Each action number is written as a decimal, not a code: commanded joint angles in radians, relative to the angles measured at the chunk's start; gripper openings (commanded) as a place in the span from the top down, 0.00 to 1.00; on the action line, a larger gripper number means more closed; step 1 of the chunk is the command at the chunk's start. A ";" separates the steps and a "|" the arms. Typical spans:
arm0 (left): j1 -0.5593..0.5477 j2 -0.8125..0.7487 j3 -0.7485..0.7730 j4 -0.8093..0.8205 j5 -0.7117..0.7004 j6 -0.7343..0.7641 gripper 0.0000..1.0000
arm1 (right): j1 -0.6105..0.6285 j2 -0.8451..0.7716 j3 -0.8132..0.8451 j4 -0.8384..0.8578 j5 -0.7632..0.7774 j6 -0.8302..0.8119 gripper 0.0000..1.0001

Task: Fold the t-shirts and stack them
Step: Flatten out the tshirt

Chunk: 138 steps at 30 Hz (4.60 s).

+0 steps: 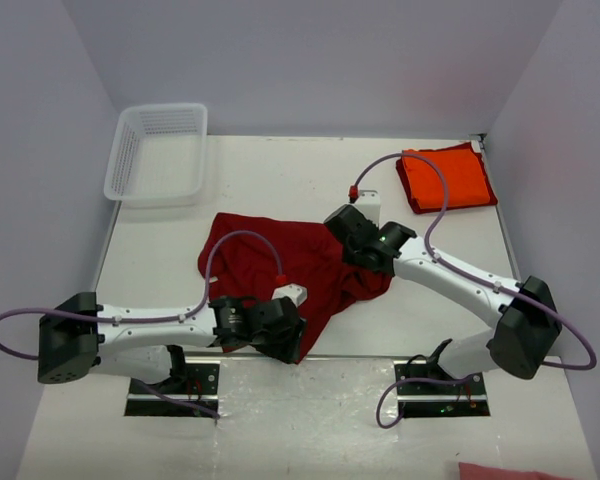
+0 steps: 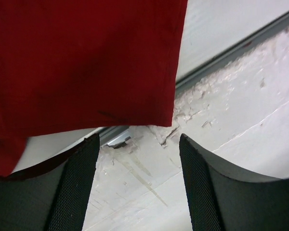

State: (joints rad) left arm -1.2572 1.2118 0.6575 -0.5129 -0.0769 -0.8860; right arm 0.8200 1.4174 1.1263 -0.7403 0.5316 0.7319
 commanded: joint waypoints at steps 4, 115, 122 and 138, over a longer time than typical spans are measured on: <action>-0.110 0.107 0.051 -0.021 -0.168 -0.097 0.32 | 0.002 -0.060 -0.033 0.015 -0.012 -0.011 1.00; 0.909 -0.040 1.237 -0.237 -0.305 0.728 1.00 | -0.458 -0.221 1.145 -0.077 -0.022 -0.798 1.00; 0.907 -0.135 1.320 -0.269 -0.290 0.743 1.00 | -0.444 -0.259 1.236 -0.100 -0.093 -0.796 1.00; 0.921 0.259 1.473 -0.153 -0.285 0.755 1.00 | -0.450 -0.073 1.239 0.191 -0.110 -1.000 1.00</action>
State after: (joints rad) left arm -0.3531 1.3766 2.0811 -0.7002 -0.3168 -0.1703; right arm 0.3782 1.2114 2.3257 -0.6655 0.4019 -0.1665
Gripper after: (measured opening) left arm 0.010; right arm 0.007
